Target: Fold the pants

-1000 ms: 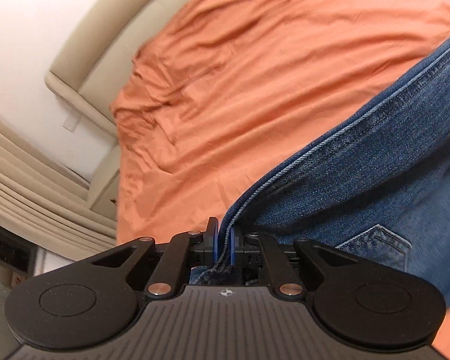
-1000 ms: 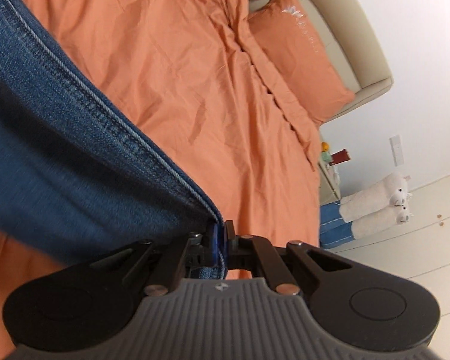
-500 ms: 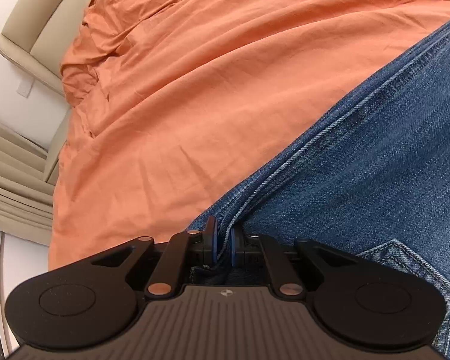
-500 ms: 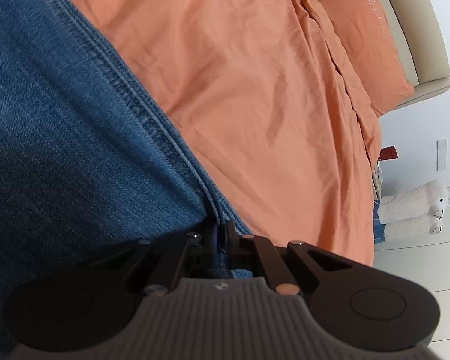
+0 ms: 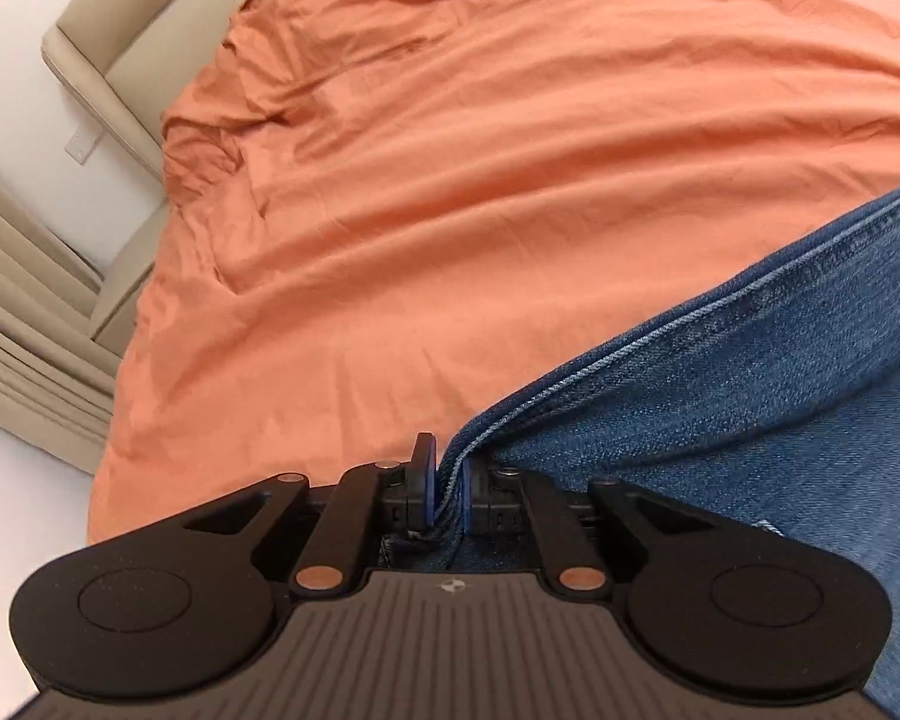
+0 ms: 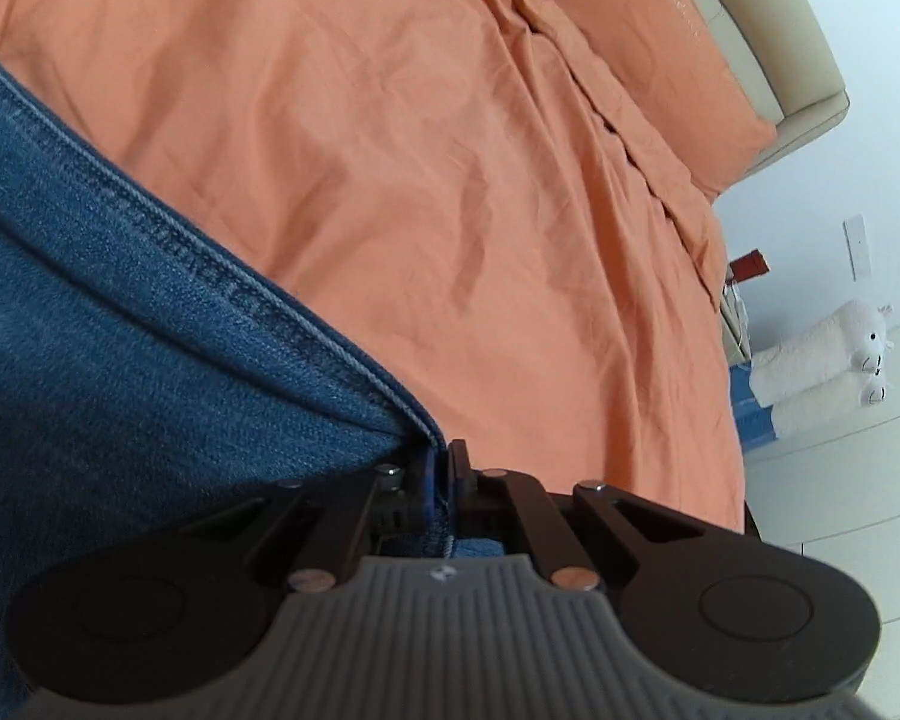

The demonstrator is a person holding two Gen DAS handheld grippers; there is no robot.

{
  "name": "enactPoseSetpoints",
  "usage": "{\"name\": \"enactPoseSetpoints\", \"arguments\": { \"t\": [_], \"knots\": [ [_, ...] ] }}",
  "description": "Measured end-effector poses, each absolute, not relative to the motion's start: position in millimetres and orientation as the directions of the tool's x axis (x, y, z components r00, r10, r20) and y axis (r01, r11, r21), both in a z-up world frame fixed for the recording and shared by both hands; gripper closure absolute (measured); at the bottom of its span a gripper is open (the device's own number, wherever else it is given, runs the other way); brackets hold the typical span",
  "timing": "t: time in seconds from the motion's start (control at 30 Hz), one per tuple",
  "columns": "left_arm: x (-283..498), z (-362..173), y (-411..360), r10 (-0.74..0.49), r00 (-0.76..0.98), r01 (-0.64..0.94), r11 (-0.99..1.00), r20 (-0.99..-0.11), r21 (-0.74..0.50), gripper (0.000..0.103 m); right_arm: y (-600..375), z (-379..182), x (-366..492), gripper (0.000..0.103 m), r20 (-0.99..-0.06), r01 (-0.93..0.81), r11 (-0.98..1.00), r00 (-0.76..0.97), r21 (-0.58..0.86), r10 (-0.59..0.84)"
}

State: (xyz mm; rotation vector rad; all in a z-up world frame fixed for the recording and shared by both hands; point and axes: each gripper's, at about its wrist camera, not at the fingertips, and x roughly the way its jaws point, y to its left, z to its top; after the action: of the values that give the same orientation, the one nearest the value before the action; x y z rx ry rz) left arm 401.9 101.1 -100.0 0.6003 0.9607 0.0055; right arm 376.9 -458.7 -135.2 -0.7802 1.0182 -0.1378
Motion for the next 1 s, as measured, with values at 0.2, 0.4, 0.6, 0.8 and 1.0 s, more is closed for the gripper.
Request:
{"name": "enactPoseSetpoints", "arguments": {
  "t": [0.2, 0.4, 0.6, 0.8, 1.0],
  "knots": [
    [404.7, -108.4, 106.0, 0.278, 0.576, 0.280, 0.817, -0.769, 0.505, 0.028, -453.4, -157.5, 381.5, 0.103, -0.707, -0.231, 0.724, 0.532, -0.650, -0.465],
    [396.8, -72.6, 109.8, 0.220, 0.635, 0.242, 0.854, -0.740, 0.462, 0.013, -462.0, -136.2, 377.1, 0.060, -0.679, -0.155, 0.743, 0.557, -0.651, -0.478],
    [355.3, -53.6, 117.0, 0.209, 0.588, 0.159, 0.917, -0.781, 0.365, 0.032, -497.2, -73.5, 333.9, 0.059, -0.707, 0.054, 0.892, 0.588, -0.450, -0.392],
    [300.6, -60.3, 134.7, 0.196, 0.566, 0.118, 0.942, -0.801, 0.314, 0.032, -561.2, -41.4, 258.9, 0.059, -0.746, 0.277, 0.951, 0.602, -0.141, -0.285],
    [274.3, -83.5, 153.9, 0.169, 0.540, 0.048, 0.972, -0.824, 0.231, 0.038, -604.0, -81.8, 204.9, 0.064, -0.793, 0.445, 0.876, 0.594, 0.184, -0.136]
  ]
}}
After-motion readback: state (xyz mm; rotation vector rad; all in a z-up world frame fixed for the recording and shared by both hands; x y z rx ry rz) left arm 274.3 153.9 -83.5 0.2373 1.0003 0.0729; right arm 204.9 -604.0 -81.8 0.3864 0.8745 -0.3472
